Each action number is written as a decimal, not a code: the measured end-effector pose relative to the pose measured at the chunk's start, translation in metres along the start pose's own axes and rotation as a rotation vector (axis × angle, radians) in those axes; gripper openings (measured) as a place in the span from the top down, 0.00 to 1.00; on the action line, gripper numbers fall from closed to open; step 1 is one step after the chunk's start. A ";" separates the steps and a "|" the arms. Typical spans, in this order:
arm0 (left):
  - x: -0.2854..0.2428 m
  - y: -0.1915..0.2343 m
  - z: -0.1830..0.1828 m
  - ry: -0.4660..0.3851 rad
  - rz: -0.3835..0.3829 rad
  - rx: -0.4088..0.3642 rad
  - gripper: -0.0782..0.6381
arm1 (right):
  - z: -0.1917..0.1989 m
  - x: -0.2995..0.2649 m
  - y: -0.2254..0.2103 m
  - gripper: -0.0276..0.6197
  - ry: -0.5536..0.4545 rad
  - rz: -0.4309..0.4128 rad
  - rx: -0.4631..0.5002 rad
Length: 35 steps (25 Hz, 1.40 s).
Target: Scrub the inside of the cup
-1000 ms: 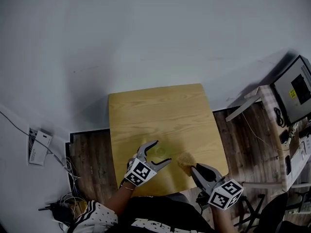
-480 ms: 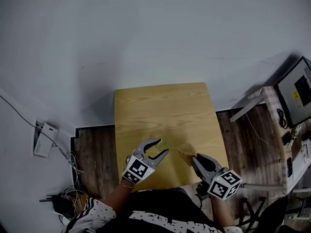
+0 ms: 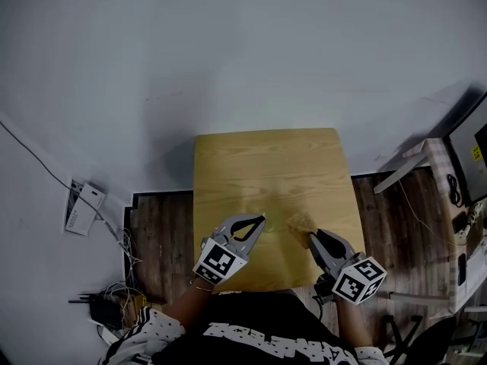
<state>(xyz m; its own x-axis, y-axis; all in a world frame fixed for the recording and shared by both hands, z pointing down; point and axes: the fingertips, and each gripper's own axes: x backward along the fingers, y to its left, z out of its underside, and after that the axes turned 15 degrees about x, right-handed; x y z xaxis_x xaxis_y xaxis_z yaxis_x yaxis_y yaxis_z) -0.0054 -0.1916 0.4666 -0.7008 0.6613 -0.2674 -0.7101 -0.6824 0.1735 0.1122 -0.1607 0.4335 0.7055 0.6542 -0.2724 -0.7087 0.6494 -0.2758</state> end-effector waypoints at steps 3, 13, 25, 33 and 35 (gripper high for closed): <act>0.006 0.001 -0.007 -0.001 -0.017 -0.015 0.89 | -0.004 -0.006 0.001 0.84 0.001 -0.022 0.021; 0.023 0.012 -0.014 0.015 -0.086 -0.023 0.89 | -0.015 -0.020 0.006 0.84 -0.009 -0.076 0.055; 0.024 0.011 -0.012 0.027 -0.088 -0.014 0.89 | -0.010 -0.020 0.011 0.84 -0.001 -0.089 0.069; 0.023 0.010 -0.012 0.028 -0.086 -0.014 0.89 | -0.008 -0.018 0.012 0.84 0.000 -0.086 0.064; 0.024 0.009 -0.012 0.029 -0.086 -0.014 0.89 | -0.007 -0.017 0.012 0.84 -0.005 -0.084 0.061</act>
<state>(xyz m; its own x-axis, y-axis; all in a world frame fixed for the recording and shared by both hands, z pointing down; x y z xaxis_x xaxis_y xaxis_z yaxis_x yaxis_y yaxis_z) -0.0276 -0.1855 0.4509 -0.6349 0.7083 -0.3085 -0.7664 -0.6278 0.1358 0.0918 -0.1667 0.4286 0.7624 0.5984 -0.2462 -0.6462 0.7242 -0.2407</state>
